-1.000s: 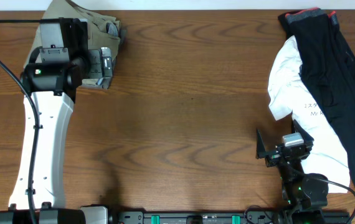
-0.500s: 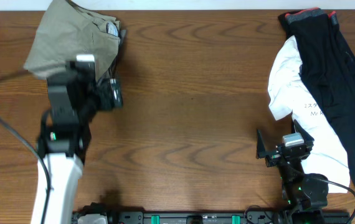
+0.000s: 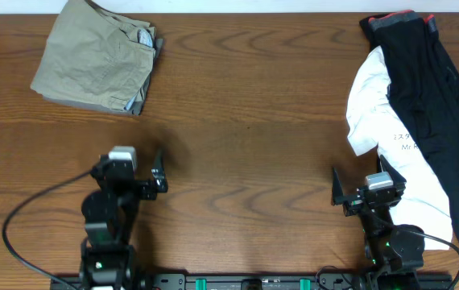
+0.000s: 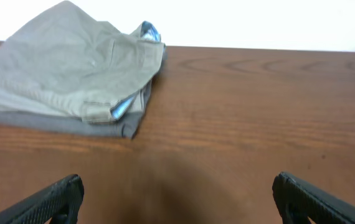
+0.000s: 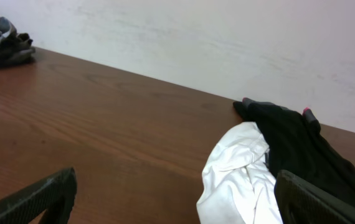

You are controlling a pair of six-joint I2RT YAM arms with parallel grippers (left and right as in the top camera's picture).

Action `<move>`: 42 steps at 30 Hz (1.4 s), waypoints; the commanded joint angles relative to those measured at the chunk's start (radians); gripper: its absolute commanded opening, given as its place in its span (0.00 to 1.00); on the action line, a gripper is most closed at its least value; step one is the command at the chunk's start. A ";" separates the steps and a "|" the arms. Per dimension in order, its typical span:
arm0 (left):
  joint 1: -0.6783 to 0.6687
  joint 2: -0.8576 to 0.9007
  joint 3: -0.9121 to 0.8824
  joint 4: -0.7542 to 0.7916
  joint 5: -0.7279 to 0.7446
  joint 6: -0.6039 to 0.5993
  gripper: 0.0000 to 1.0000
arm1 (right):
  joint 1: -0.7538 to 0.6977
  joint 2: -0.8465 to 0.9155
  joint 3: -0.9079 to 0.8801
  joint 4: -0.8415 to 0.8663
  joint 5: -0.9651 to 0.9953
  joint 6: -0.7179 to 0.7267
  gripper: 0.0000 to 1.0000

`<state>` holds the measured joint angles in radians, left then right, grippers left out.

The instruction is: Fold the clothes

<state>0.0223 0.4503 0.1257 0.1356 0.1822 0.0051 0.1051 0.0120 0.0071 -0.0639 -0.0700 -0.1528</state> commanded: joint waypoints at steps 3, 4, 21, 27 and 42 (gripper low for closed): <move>-0.001 -0.141 -0.080 0.012 0.009 -0.007 0.98 | 0.006 -0.006 -0.002 -0.004 0.007 0.018 0.99; -0.001 -0.158 -0.087 0.012 0.009 -0.007 0.98 | 0.006 -0.006 -0.002 -0.004 0.006 0.018 0.99; 0.045 -0.357 -0.122 -0.077 0.029 -0.026 0.98 | 0.006 -0.006 -0.002 -0.004 0.006 0.018 0.99; 0.067 -0.449 -0.122 -0.184 0.043 -0.026 0.98 | 0.006 -0.006 -0.002 -0.004 0.007 0.018 0.99; 0.067 -0.445 -0.122 -0.186 0.053 -0.029 0.98 | 0.006 -0.006 -0.002 -0.004 0.006 0.018 0.99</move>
<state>0.0845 0.0109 0.0143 -0.0044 0.2035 -0.0082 0.1051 0.0120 0.0071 -0.0639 -0.0700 -0.1528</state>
